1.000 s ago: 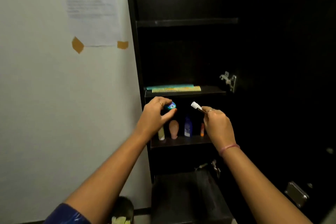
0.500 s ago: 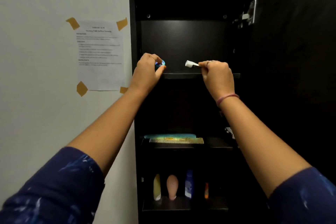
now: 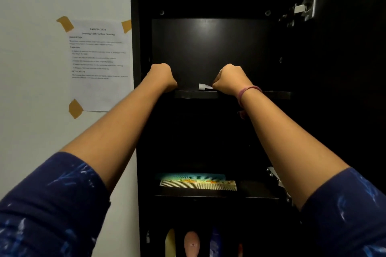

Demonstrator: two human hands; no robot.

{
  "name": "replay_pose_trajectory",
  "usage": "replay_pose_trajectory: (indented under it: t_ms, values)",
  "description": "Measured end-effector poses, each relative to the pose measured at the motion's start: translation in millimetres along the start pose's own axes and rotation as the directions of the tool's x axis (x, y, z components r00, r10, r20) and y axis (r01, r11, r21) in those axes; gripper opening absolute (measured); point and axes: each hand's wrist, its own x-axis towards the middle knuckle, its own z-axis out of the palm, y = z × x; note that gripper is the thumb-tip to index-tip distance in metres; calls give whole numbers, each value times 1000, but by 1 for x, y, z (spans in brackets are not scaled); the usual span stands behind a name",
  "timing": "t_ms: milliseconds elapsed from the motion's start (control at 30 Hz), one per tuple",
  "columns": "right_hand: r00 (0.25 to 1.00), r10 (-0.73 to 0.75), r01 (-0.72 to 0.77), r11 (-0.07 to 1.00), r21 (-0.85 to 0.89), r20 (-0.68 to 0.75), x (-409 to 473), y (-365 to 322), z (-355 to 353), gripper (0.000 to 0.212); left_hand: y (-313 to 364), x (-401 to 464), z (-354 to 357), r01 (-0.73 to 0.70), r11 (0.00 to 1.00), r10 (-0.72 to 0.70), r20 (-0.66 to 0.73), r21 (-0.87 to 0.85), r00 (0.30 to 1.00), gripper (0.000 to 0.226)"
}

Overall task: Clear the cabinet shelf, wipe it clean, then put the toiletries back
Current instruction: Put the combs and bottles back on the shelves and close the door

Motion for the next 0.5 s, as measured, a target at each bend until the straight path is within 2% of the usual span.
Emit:
replay_pose_trajectory:
  t_ms: [133, 267, 367, 500]
  values:
    - [986, -18, 33, 996, 88, -165, -10, 3, 2, 25, -4, -4, -1, -35, 998, 33, -29, -52, 999, 43]
    - [942, -26, 90, 980, 179, -334, -34, -5, 1, 27, -7, -26, -7, -178, 975, 155, -171, -130, 973, 34]
    - [887, 8, 136, 951, 277, -461, -57, -12, 3, 28, -16, -53, -4, -301, 933, 238, -293, -195, 926, 29]
    - [819, 104, 198, 872, 448, -564, -100, -15, 18, 26, -32, -104, 16, -470, 842, 340, -414, -267, 845, 27]
